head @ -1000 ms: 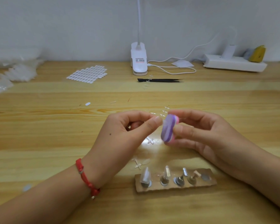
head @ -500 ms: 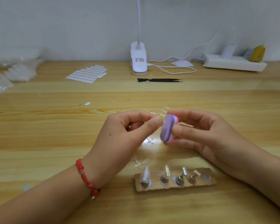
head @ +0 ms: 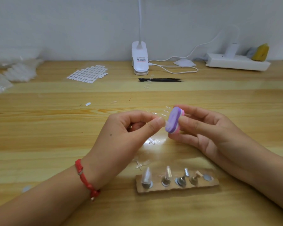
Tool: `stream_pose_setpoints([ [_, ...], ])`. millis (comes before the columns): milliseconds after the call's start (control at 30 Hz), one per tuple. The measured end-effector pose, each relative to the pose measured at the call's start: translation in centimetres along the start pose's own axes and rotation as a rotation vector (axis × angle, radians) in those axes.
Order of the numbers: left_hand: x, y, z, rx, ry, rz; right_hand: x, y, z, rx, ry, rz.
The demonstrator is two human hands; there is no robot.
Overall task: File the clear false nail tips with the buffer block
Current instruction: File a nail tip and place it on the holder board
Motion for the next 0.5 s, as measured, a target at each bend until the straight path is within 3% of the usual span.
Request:
stream_pose_setpoints([
  [167, -0.22, 0.04, -0.33, -0.004, -0.004, -0.011, 0.20, -0.56, -0.11, 0.138, -0.011, 0.078],
  [500, -0.08, -0.01, -0.17, 0.007, 0.000, 0.010, 0.09, -0.33, -0.02, 0.085, -0.007, 0.053],
])
Point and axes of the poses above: each hand's wrist, its own x-axis away from the middle knuckle, its own y-axis out of the back of the hand, z = x × y, the point moved 2 cm from there along -x, towards the middle knuckle, and after that the axes turned 1 degree about y, right-handed, at the moved point
